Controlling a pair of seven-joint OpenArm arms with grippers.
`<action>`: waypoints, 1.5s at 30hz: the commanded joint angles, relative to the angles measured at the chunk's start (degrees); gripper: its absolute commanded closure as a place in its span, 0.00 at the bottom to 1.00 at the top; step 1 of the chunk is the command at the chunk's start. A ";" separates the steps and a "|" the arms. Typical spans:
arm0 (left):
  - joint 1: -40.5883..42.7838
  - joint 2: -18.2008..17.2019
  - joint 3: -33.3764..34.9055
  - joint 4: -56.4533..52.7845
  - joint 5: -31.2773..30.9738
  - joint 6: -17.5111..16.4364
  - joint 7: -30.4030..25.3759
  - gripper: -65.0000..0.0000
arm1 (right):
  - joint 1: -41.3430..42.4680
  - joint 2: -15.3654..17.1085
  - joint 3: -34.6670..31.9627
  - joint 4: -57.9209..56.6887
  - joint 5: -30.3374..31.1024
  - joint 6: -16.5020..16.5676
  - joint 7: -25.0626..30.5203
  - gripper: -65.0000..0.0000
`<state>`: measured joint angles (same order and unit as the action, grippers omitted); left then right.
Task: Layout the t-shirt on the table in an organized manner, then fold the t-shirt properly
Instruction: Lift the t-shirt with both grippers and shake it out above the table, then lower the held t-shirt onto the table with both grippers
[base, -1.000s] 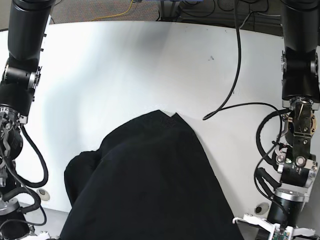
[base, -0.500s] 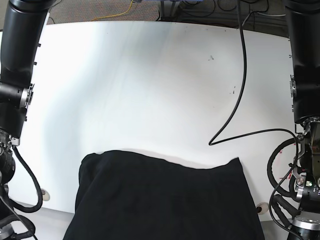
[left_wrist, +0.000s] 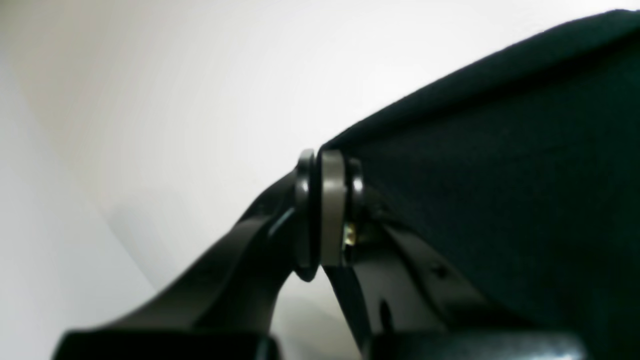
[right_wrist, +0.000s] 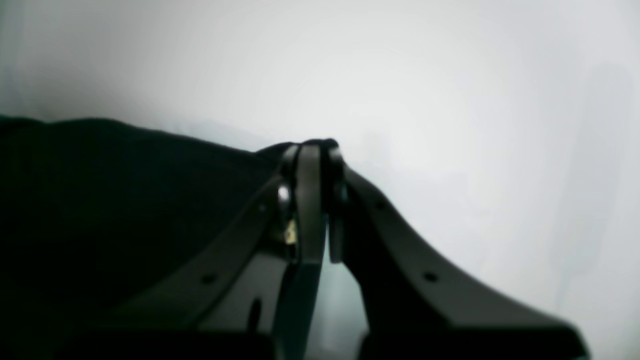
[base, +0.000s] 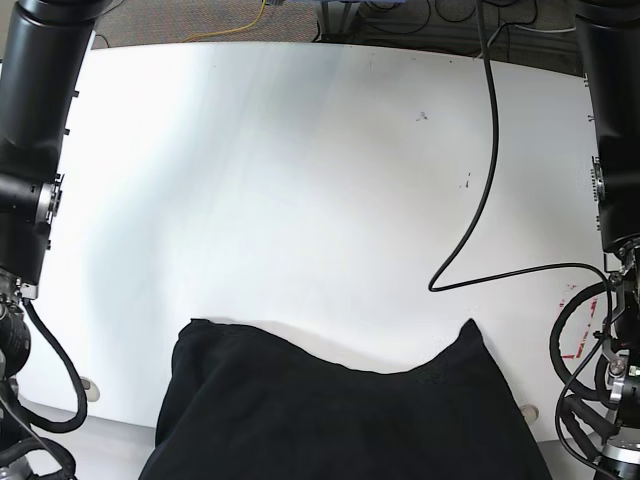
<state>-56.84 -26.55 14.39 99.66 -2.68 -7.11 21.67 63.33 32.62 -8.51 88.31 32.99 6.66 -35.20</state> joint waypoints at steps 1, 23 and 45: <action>-2.11 -0.31 -0.55 0.78 0.17 1.09 -0.97 1.00 | 2.38 2.32 0.73 0.52 -0.33 -0.55 1.84 1.00; 10.64 -1.45 -1.34 10.01 0.08 1.00 4.75 1.00 | -21.70 9.44 11.90 17.31 0.19 -0.90 1.66 1.00; 34.90 2.59 -11.71 12.74 0.00 1.00 4.66 1.00 | -48.52 1.36 25.08 26.10 0.19 -0.55 1.66 1.00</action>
<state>-21.02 -24.01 3.57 111.72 -3.66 -7.68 27.46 13.87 33.06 15.70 113.82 33.61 6.63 -35.62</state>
